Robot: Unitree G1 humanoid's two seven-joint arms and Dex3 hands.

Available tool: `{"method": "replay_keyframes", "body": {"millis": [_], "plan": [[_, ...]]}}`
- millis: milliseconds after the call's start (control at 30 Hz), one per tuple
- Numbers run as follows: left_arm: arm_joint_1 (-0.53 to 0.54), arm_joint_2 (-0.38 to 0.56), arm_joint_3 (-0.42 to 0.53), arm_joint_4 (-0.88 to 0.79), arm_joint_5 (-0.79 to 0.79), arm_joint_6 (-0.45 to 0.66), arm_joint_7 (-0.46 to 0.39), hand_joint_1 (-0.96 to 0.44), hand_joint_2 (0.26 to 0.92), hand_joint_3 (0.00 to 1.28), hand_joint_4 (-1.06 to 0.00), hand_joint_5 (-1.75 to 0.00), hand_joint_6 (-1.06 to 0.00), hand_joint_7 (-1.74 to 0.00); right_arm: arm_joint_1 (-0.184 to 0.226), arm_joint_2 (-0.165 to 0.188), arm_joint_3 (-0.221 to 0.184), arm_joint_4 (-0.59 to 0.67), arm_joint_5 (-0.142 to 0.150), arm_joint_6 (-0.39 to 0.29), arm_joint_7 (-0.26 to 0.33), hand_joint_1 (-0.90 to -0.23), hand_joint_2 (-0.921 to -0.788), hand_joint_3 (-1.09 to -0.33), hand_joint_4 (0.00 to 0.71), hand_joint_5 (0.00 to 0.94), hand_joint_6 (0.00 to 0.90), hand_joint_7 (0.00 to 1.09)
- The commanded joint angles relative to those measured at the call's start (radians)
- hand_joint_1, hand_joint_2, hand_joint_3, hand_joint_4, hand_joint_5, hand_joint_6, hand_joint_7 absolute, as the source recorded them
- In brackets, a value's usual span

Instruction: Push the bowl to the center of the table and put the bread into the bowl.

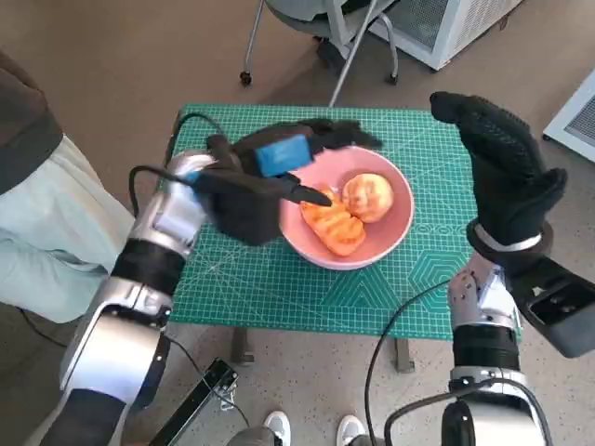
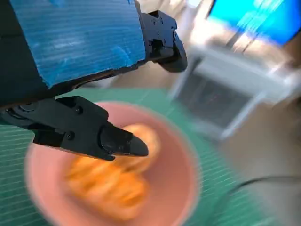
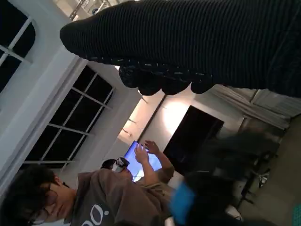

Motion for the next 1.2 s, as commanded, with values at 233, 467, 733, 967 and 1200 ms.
{"method": "replay_keyframes", "body": {"millis": [233,467,733,967,1200], "plan": [[0.208,-0.096,0.169,-0.361,-0.28,0.064,0.104,-0.38,0.921,0.16,-0.26,-0.03,-0.19,-0.44,-0.015,0.02,0.0,-0.012,-0.102,0.008,-0.146,-0.605,-0.921,-0.733,0.352,0.002,0.06,0.81],[0.332,-0.109,0.2,-0.504,-0.313,0.127,0.158,-0.44,0.921,0.22,-0.3,-0.03,-0.18,-0.52,-0.024,0.036,0.018,-0.03,-0.19,0.005,-0.248,-0.593,-0.921,-0.736,0.355,0.003,0.07,0.8],[0.406,-0.128,0.212,-0.559,-0.329,0.119,0.16,-0.46,0.921,0.21,-0.31,-0.02,-0.25,-0.37,-0.04,0.027,0.04,-0.024,-0.216,0.014,-0.277,-0.592,-0.921,-0.739,0.356,0.003,0.062,0.79],[0.425,-0.143,0.203,-0.561,-0.327,0.109,0.152,-0.48,0.921,0.23,-0.32,-0.01,-0.28,-0.28,-0.048,0.021,0.052,-0.001,-0.211,0.008,-0.277,-0.592,-0.921,-0.742,0.359,0.004,0.058,0.79],[0.423,-0.157,0.205,-0.544,-0.324,0.097,0.149,-0.47,0.921,0.23,-0.32,-0.01,-0.3,-0.27,-0.053,0.02,0.057,0.013,-0.202,0.003,-0.271,-0.59,-0.921,-0.748,0.36,0.004,0.057,0.79]]}}
